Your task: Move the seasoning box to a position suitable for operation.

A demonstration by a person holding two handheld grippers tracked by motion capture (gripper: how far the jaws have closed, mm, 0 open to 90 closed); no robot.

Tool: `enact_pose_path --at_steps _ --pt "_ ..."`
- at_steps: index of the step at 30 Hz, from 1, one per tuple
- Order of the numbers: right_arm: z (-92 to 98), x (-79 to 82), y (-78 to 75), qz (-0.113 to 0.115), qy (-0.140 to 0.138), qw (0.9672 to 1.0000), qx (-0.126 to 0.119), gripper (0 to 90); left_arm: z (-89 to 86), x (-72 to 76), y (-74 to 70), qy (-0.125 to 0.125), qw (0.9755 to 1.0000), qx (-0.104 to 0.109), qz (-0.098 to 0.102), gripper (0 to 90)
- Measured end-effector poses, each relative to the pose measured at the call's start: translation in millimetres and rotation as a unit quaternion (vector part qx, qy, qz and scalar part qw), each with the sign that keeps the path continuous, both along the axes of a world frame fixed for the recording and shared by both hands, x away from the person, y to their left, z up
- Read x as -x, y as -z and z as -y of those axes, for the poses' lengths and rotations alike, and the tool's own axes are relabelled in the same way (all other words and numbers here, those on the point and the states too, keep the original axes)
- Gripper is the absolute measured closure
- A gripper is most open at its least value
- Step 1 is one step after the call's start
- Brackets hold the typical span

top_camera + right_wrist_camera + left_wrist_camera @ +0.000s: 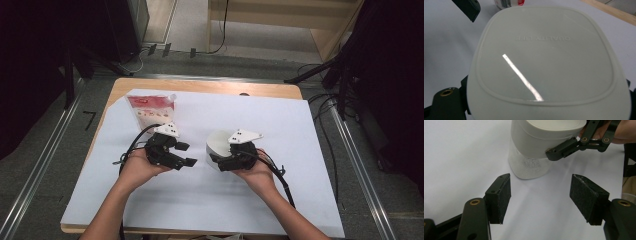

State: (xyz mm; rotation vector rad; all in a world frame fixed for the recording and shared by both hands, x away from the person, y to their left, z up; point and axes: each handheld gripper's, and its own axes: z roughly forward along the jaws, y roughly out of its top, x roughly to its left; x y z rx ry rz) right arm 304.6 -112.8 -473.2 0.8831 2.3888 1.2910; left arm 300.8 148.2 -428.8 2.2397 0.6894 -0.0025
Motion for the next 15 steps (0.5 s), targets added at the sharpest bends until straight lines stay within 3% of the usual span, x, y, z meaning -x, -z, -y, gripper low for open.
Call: enact_pose_path --at_steps 6,10,11,15 --pt "7.6 0.2 -12.9 -0.024 0.001 0.9993 -0.028 13.2 -1.1 0.1 -1.0 -0.001 1.0000 0.003 0.001 34.6" --pt "11.8 2.3 -20.7 -0.037 0.001 0.9989 -0.027 13.2 -0.9 -1.4 -1.1 0.002 1.0000 -0.007 0.000 34.6" --pt "13.5 3.9 -26.7 -0.045 0.001 0.9987 -0.023 13.1 0.3 -1.8 -0.3 0.002 1.0000 -0.001 0.000 34.6" --pt "17.1 7.4 -37.0 -0.045 -0.002 0.9987 -0.022 12.2 0.9 -3.2 -0.4 0.005 1.0000 -0.004 -0.001 34.6"
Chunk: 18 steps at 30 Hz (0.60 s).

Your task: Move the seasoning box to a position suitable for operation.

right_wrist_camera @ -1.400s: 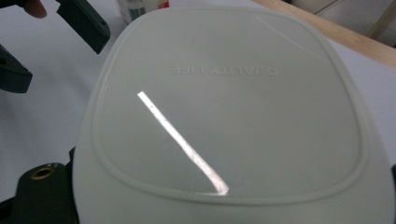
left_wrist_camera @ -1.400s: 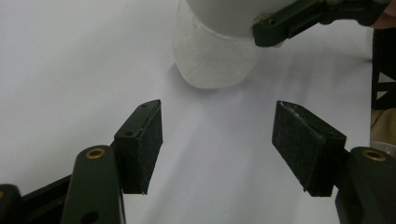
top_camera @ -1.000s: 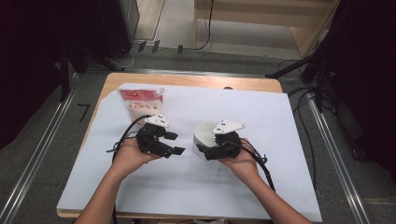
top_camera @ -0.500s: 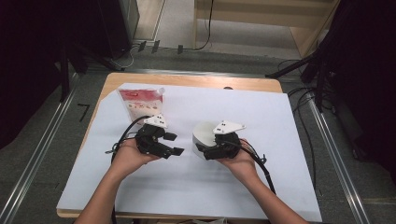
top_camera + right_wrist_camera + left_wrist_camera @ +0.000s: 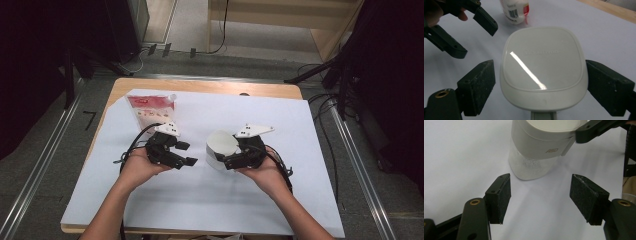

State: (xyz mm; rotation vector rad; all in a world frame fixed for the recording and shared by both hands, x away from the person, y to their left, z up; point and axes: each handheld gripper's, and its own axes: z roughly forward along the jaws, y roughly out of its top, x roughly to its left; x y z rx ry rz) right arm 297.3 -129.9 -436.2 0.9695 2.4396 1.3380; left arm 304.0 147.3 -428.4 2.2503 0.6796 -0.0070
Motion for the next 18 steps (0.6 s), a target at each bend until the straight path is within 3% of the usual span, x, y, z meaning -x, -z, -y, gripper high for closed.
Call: enact_pose_path --at_steps 9,11,14,18 --pt "10.3 14.7 -28.9 0.007 0.002 1.0000 -0.007 11.6 -0.1 -2.7 0.6 -0.001 1.0000 -0.001 -0.004 34.5" --pt "18.3 21.7 -37.1 0.008 0.003 0.9997 -0.024 12.6 0.1 -2.6 1.7 -0.008 0.9999 -0.002 -0.014 35.1" --pt "24.4 28.1 -39.9 0.012 -0.001 0.9996 -0.026 14.6 -0.3 -3.5 2.9 -0.010 0.9998 0.001 -0.020 36.9" --pt "36.6 39.7 -36.5 0.030 0.000 0.9994 -0.020 24.9 1.8 -4.3 4.5 -0.001 0.9998 -0.001 -0.018 39.2"
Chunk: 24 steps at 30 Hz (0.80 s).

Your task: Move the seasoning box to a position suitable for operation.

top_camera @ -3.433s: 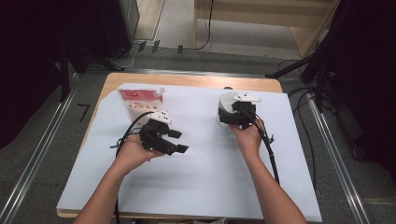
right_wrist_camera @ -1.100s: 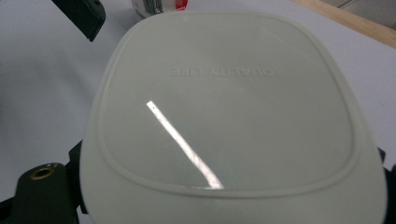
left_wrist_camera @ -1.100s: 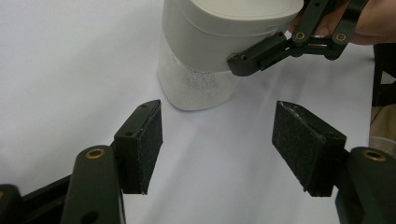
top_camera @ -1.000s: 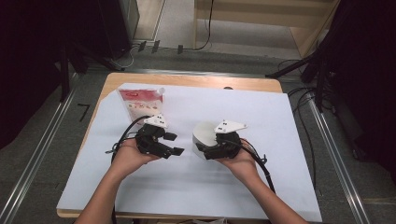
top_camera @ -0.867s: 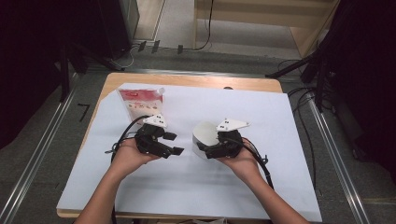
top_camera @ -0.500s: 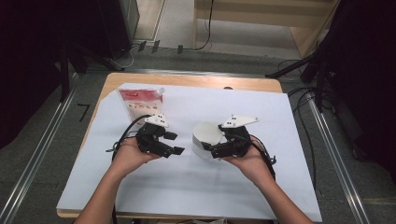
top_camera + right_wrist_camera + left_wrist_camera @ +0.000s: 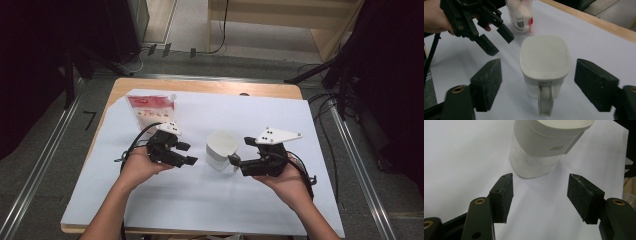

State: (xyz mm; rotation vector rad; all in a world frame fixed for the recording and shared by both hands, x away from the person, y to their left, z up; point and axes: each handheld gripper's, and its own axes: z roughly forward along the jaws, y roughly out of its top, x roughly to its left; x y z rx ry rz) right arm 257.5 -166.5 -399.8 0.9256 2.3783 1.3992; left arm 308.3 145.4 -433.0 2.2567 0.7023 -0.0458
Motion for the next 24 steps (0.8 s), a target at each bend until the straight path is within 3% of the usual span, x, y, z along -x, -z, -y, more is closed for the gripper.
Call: enact_pose_path --at_steps 3,4,5,8,11,13,15,16,17,20,23,24 --pt "5.3 3.6 8.3 -0.007 -0.001 1.0000 0.006 33.7 2.9 -1.9 -0.4 0.010 0.9999 -0.002 0.005 37.0" --pt "6.3 4.3 11.4 -0.009 -0.005 0.9999 0.009 38.5 4.4 -5.2 -0.4 0.015 0.9999 -0.002 -0.005 35.7" --pt "6.7 5.0 15.1 -0.010 -0.008 0.9998 0.015 44.0 5.7 -7.5 -0.3 0.015 0.9997 0.005 -0.016 34.7" --pt "6.7 5.9 23.6 -0.022 -0.022 0.9995 0.011 55.5 8.4 -15.4 -2.3 0.025 0.9994 0.023 -0.013 34.0" --pt "4.8 7.6 28.0 -0.032 -0.026 0.9991 0.012 61.5 10.8 -21.7 -3.9 0.033 0.9994 0.009 0.004 34.1" --pt "4.3 8.4 29.2 -0.034 -0.028 0.9990 0.012 63.5 11.5 -25.0 -3.6 0.034 0.9994 0.010 -0.004 34.1" --pt "3.6 10.4 32.4 -0.037 -0.029 0.9988 0.016 69.6 11.0 -26.6 -2.6 0.031 0.9993 0.018 -0.006 34.1" --pt "2.1 11.6 37.4 -0.039 -0.036 0.9983 0.023 77.2 10.7 -26.9 -1.9 0.032 0.9993 0.017 -0.003 34.1" --pt "2.1 11.6 37.4 -0.039 -0.036 0.9983 0.023 77.2 10.6 -27.0 -0.3 0.034 0.9993 0.017 0.001 34.1" --pt "-1.9 11.9 47.1 -0.043 -0.048 0.9971 0.040 88.2 11.3 -27.9 4.0 0.046 0.9988 0.016 -0.009 33.9" --pt "-4.2 11.2 51.6 -0.042 -0.047 0.9967 0.050 90.0 11.2 -28.0 2.9 0.050 0.9986 0.016 -0.009 32.0" --pt "-5.7 9.5 54.8 -0.053 -0.031 0.9966 0.054 90.0 10.8 -27.3 2.5 0.050 0.9986 0.015 -0.005 30.7"
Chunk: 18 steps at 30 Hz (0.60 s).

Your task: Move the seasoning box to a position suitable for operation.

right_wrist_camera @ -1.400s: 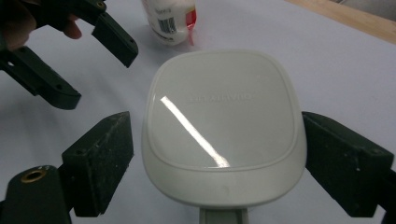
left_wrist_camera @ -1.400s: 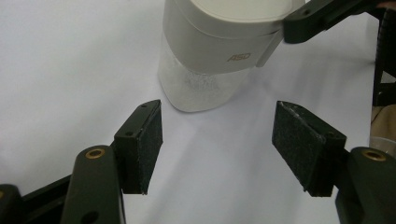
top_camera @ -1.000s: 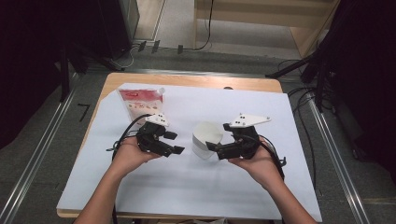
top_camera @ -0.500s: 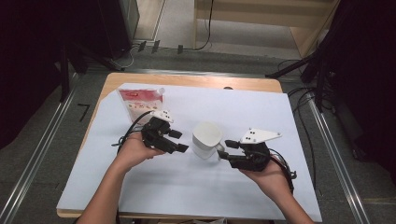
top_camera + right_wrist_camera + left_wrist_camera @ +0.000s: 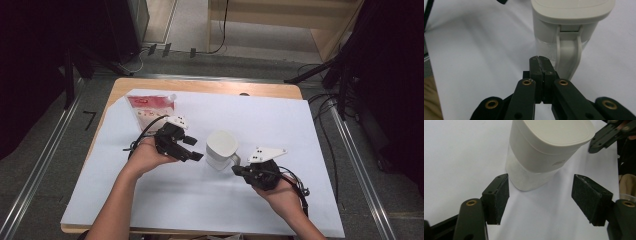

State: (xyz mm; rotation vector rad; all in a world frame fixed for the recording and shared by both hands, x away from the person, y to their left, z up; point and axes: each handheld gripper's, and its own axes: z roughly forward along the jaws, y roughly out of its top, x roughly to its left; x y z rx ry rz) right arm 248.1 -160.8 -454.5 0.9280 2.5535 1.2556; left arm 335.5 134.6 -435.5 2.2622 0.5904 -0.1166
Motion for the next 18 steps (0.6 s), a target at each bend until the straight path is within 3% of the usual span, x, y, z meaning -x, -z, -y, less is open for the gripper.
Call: enact_pose_path --at_steps 4,7,8,11,18 --pt "0.3 -2.6 3.5 0.007 0.000 0.9999 -0.008 90.0 0.0 -0.5 0.3 -0.005 1.0000 -0.001 0.002 29.8" --pt "-1.2 -5.5 6.1 -0.003 0.001 0.9998 -0.019 90.0 3.2 -0.8 1.6 -0.008 0.9999 -0.011 0.004 29.7" --pt "-2.6 -5.2 7.1 -0.005 0.003 0.9998 -0.017 90.0 4.4 -1.1 2.8 -0.005 0.9999 -0.013 -0.004 29.8" --pt "-6.4 -5.7 10.1 0.001 0.006 0.9999 -0.012 90.0 8.5 -0.1 5.1 0.002 0.9998 -0.020 0.002 28.9" --pt "-4.8 -10.2 13.1 -0.003 0.015 0.9996 -0.025 90.0 12.1 1.2 4.7 0.009 0.9999 -0.011 0.007 28.7"
